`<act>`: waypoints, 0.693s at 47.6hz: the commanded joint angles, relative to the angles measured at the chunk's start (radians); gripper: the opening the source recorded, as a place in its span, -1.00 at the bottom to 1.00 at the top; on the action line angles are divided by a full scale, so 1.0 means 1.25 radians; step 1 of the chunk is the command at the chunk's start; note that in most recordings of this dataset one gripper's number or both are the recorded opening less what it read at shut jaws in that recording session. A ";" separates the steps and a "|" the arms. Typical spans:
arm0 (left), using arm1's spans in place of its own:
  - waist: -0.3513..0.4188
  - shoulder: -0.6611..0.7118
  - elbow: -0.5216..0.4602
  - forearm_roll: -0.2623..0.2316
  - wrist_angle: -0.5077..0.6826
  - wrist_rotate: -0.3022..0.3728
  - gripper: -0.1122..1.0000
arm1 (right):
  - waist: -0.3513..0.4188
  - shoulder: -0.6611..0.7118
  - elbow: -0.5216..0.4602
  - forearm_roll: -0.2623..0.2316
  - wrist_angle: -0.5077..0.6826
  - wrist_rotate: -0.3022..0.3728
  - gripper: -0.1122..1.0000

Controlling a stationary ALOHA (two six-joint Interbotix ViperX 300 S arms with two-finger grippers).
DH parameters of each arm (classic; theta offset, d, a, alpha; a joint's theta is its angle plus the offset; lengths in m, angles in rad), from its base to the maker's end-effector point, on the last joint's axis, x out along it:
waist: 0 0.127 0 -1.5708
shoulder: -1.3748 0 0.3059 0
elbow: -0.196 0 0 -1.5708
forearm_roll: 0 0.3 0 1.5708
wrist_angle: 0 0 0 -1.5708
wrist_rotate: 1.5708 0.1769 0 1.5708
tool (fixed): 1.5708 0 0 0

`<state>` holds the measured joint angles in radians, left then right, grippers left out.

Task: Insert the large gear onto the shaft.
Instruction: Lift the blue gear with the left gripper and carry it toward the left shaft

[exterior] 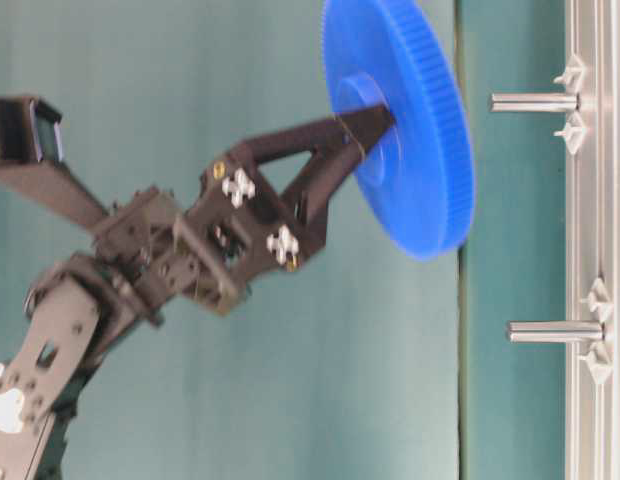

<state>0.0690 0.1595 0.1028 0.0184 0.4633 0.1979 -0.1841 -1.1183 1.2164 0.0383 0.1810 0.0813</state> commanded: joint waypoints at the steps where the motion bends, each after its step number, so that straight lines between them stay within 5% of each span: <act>1: -0.002 -0.006 -0.052 0.001 0.017 0.001 0.61 | -0.002 0.005 -0.007 0.000 -0.007 0.010 0.43; 19: 0.009 0.072 -0.171 0.001 0.131 0.002 0.61 | -0.002 -0.020 0.011 -0.001 -0.016 0.010 0.43; 33: 0.018 0.102 -0.167 0.001 0.155 0.042 0.61 | -0.002 -0.020 0.011 -0.001 -0.016 0.010 0.43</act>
<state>0.0844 0.3099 -0.0844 0.0184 0.6611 0.2439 -0.1841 -1.1505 1.2425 0.0383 0.1703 0.0859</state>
